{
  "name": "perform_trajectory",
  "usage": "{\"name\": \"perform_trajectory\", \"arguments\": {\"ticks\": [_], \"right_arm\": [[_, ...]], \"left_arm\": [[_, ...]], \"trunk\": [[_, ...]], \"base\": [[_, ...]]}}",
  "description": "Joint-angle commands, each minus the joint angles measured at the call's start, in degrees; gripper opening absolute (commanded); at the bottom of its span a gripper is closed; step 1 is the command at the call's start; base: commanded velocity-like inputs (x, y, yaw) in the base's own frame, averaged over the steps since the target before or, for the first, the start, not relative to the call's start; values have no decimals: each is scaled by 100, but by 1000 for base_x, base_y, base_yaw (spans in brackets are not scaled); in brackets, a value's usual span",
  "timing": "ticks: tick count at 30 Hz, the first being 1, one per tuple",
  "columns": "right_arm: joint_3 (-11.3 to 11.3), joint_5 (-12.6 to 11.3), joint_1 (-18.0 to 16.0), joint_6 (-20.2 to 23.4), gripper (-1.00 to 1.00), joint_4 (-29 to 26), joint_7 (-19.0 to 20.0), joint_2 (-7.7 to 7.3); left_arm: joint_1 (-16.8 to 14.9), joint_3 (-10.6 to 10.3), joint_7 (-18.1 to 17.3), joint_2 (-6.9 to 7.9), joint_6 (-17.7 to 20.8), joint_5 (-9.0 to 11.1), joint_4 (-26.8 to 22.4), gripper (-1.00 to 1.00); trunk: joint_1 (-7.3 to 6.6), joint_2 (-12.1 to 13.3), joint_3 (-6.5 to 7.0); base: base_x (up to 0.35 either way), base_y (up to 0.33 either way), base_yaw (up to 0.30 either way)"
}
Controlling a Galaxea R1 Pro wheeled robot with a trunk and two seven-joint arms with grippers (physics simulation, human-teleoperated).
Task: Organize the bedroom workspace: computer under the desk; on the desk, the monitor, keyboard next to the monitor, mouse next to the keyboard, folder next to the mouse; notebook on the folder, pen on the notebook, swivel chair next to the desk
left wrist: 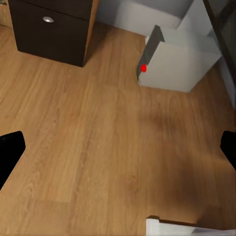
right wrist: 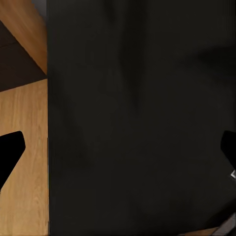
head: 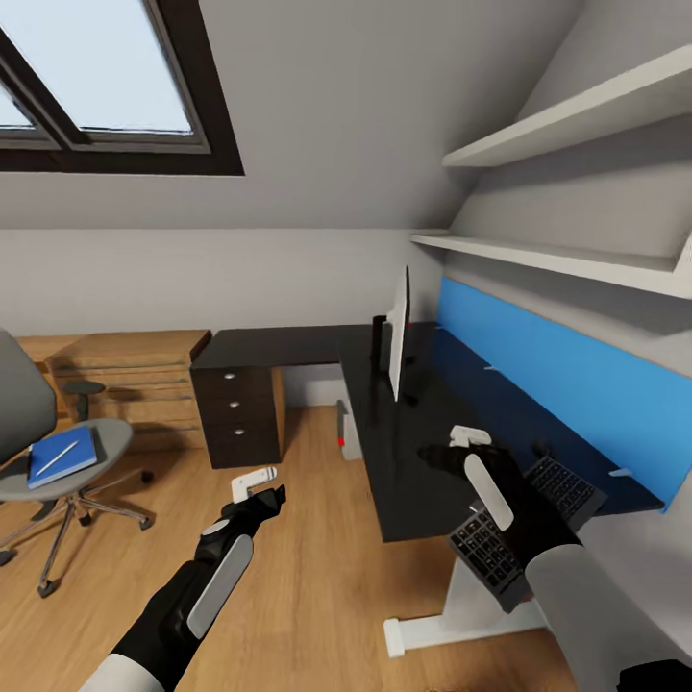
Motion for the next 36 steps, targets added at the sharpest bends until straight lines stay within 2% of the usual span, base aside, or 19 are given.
{"name": "perform_trajectory", "arguments": {"ticks": [1, 8, 10, 13, 15, 18, 24, 29, 30, 33, 34, 36], "right_arm": [[25, -61, -7, 13, 100, -22, -60, 0], [24, -62, -2, 19, 100, -117, -73, 1], [18, -62, 77, 20, 100, -299, -74, -9], [5, -51, 538, 16, 100, -1103, -80, -21], [1, -48, 720, 15, 100, -1439, -81, -24], [-1, -46, 841, 18, 100, -1667, -82, -26], [-14, -51, 928, 22, 100, -1798, -83, -27], [-154, -92, 1036, 6, 100, -1813, -75, 6], [-164, -133, 1065, 0, 100, -1819, -73, 13], [-192, -524, 1200, -27, 100, -1853, -65, 31], [-200, -823, 1264, -52, 100, -1865, -62, 35], [-205, -1137, 1331, -100, 100, -1873, -62, 38]], "left_arm": [[-4, -18, 50, 16, 7, 42, -16, 100], [-4, -20, 50, 77, 3, 47, -28, 100], [-2, -22, 50, 86, -20, 45, -117, 100], [595, -16, 58, 142, -44, 2, -1159, 100], [854, -15, 61, 172, -51, -39, -1625, 100], [1022, -14, 60, 233, -56, -91, -1938, 100], [1119, -12, 53, 281, -46, -122, -2119, 100], [1135, -12, 51, 289, -37, -127, -2149, 100], [1136, -10, 51, 290, -36, -127, -2151, 100], [1138, -4, 50, 291, -28, -128, -2154, 100], [1138, 1, 50, 291, -23, -128, -2154, 100], [1138, 5, 50, 291, -20, -128, -2155, 100]], "trunk": [[0, -5, -7], [0, -5, -7], [0, -5, -7], [0, -5, -7], [0, -5, -7], [0, -5, -7], [0, -5, 2], [0, -5, 26], [0, -5, 31], [0, -5, 48], [0, -5, 54], [0, -5, 65]], "base": [[0, 324, -155], [0, 324, -51], [0, 299, -6], [0, 151, -2], [0, 66, -1], [0, 32, 0], [0, 8, -44], [0, 1, -192], [0, 0, -227], [0, 0, -236], [0, 0, -241], [0, 0, -243]]}}
